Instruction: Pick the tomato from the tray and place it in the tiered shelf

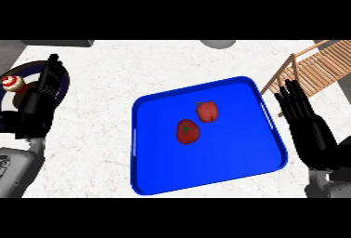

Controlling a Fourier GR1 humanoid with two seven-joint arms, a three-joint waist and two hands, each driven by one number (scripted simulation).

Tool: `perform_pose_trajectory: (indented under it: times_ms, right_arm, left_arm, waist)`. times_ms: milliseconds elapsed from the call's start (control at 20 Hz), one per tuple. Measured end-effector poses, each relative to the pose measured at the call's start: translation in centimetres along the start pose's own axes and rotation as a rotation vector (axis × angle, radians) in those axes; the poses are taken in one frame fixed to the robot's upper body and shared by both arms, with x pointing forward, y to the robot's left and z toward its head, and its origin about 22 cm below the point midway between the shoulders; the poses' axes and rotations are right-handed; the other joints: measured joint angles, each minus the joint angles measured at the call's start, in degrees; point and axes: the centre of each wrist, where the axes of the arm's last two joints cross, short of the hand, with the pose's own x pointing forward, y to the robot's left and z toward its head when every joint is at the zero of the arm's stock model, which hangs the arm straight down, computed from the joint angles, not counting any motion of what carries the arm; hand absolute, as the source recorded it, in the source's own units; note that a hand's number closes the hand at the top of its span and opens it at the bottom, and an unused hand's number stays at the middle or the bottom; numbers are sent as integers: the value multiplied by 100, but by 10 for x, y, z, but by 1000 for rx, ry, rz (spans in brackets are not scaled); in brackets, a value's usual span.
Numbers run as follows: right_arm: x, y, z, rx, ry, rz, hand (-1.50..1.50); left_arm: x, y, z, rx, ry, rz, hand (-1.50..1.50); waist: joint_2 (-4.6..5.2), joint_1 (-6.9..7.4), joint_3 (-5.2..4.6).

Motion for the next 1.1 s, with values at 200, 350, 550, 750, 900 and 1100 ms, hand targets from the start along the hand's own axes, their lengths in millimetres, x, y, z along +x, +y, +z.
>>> perform_pose_trajectory:
  times_ms: [200, 350, 550, 750, 900, 1100]
  right_arm:
    - [34, 34, -36, 198, -137, -45, 150]
    - [63, 52, -58, 370, -233, 47, 150]
    - [62, 54, -88, 411, -77, 287, -150]
    - [47, 63, -105, 599, 11, 301, -150]
    - [50, 63, -116, 728, 24, 315, -150]
    - [67, 63, -129, 814, 19, 387, -150]
  left_arm:
    - [3, -9, 3, -44, 25, 36, 0]
    - [1, -18, 7, -109, 70, 63, 0]
    - [-1, -34, 17, -180, 134, 99, 0]
    - [-1, -28, 26, -193, 177, 117, 0]
    - [0, -24, 36, -184, 196, 122, 0]
    - [4, -19, 45, -173, 210, 129, 0]
  waist:
    - [117, 141, 99]
    - [169, 313, 86]
    - [221, 342, 110]
    - [216, 237, 138]
    - [197, 130, 145]
    - [178, 18, 148]
